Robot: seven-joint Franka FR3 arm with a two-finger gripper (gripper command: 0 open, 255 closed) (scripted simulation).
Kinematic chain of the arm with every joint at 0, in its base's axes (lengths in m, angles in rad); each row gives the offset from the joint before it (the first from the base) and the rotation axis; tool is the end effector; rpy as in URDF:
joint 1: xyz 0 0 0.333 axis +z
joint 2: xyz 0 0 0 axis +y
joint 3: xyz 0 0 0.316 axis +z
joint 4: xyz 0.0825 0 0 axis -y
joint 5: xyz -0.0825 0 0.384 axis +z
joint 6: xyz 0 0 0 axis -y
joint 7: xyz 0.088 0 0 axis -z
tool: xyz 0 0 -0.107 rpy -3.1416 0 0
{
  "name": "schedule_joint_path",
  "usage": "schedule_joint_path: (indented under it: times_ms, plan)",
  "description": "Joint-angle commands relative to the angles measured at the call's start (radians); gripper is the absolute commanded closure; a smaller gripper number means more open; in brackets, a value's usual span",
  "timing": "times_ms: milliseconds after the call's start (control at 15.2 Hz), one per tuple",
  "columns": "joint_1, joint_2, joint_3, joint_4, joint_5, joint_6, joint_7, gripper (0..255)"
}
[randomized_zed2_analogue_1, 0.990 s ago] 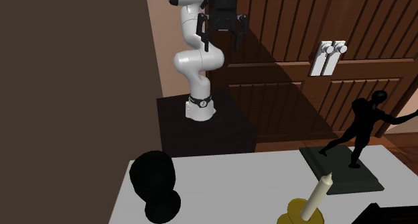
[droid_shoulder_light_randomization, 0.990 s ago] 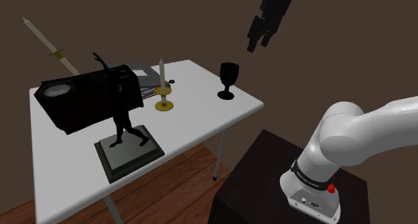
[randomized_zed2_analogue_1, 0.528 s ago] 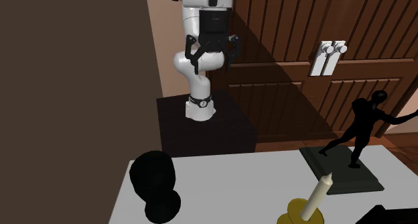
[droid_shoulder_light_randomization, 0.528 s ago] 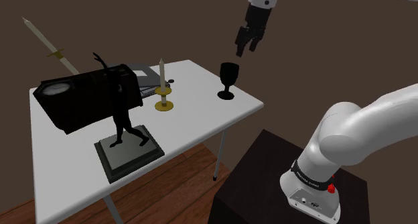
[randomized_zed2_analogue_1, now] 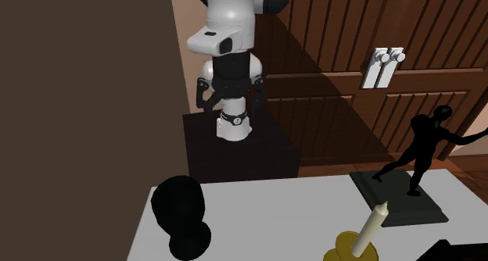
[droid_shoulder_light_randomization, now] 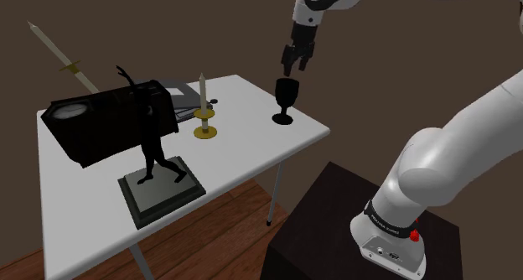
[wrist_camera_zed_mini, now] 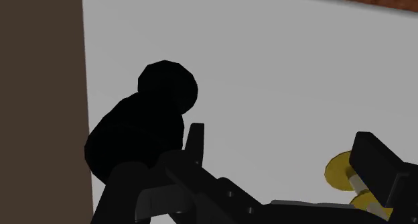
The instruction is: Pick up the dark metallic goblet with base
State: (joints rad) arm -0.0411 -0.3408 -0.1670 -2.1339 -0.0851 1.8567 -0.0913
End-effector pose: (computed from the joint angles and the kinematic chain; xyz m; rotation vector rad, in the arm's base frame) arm 0.4478 -0.1093 0.5506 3.1023 -0.1357 0.0858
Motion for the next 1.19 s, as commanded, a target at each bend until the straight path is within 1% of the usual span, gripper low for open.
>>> schedule_joint_path:
  times_ms: [0,396,660,726,1122]
  plan:
    - [-0.007,0.078,-0.027,0.046,0.007,0.018,-0.035,0]
    - [-0.03,0.307,-0.08,0.19,0.05,0.059,-0.122,0]
    - [-0.057,0.468,-0.103,0.312,0.092,0.065,-0.18,0]
    - [-0.061,0.488,-0.104,0.328,0.097,0.064,-0.187,0]
    - [-0.063,0.509,-0.102,0.273,0.103,0.14,-0.189,0]
